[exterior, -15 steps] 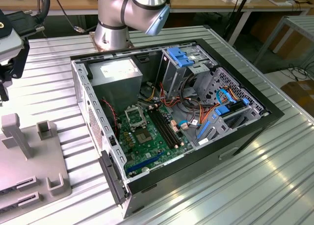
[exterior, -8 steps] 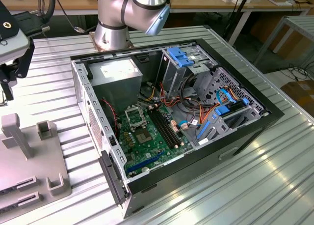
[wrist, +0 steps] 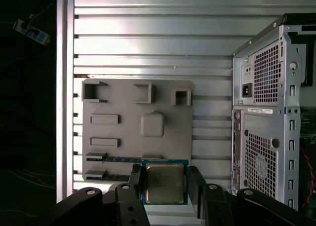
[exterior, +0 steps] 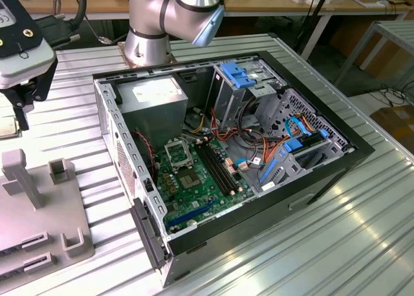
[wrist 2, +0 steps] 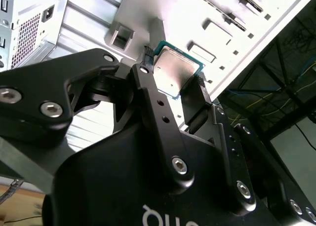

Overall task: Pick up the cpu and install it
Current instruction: 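Pick up the cpu and move it towards the insertion slot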

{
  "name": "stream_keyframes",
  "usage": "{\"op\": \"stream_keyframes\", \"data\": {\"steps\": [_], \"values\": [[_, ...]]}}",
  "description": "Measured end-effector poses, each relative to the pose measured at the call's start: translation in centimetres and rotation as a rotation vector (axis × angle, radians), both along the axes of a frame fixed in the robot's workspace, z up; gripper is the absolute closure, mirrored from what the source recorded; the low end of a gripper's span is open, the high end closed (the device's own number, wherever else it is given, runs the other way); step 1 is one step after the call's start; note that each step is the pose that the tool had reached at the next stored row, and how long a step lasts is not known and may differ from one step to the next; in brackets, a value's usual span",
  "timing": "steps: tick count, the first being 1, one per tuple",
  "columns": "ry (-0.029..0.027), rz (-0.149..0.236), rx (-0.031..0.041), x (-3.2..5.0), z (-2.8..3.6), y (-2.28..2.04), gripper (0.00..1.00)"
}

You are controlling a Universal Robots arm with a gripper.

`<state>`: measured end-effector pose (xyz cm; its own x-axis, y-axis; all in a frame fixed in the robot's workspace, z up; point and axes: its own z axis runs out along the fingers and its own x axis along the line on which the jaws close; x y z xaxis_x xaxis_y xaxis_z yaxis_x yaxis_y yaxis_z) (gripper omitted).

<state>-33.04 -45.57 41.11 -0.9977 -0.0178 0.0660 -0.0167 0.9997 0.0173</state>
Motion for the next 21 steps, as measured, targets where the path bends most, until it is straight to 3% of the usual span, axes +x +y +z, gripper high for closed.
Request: {"op": "stream_keyframes", "data": {"steps": [21], "values": [[-0.0020, 0.000, -0.0001, 3.18, -0.09, 0.00, 0.53]]}}
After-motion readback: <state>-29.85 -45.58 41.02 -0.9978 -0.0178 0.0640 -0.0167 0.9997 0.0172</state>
